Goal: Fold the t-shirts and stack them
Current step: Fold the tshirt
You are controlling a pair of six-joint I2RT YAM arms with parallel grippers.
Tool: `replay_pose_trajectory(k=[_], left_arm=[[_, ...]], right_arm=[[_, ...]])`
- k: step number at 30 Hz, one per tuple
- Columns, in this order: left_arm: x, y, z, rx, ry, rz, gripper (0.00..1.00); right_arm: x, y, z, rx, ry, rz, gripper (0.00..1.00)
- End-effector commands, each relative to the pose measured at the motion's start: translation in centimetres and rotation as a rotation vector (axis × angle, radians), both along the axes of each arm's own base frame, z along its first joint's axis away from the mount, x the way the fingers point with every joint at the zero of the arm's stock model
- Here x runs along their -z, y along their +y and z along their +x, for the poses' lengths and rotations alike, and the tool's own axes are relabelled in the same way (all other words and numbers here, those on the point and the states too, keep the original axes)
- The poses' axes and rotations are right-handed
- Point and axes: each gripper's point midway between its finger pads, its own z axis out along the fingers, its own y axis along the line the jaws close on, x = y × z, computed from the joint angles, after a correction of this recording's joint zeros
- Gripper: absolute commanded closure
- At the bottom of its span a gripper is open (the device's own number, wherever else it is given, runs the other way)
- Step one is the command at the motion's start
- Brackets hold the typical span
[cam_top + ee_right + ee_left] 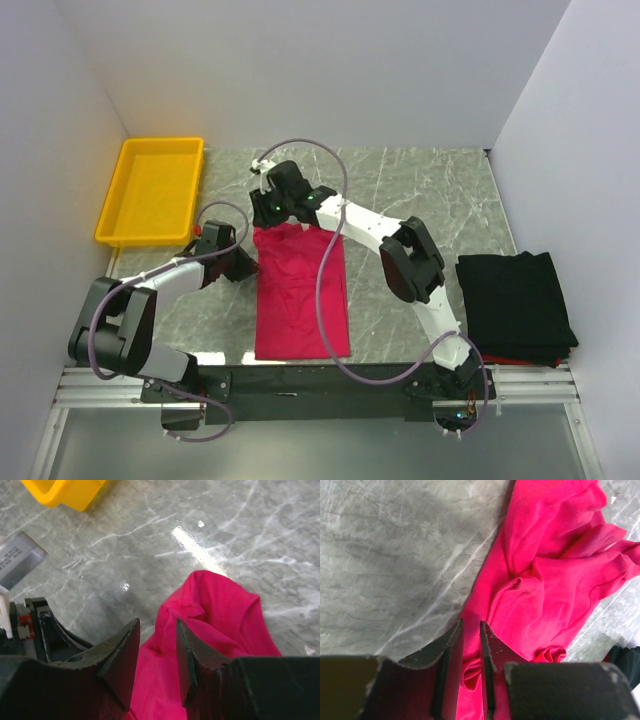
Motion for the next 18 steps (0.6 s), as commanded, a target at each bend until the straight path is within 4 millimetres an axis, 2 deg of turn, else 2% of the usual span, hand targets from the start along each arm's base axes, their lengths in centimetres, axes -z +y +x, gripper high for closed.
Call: replay_pose_trajectory(k=[1,7,18], left_arm=[[-0.2,0.3,0.9,0.014,-0.043,0.027,0.75],[0.6,0.2,0.9,0.022,-0.035,0.030,0.76],[2.1,0.5,0.6,0.032,-0.005,0.053,0.76]], right_arm=[[0.2,0.4,1.5,0.017,-0.046,-0.023,0.58],[2.1,0.1,2.1,0.051,-0.046,-0.064,0.57],[2.6,0.4,1.8,0.041,-0.031,-0.048,0.58]])
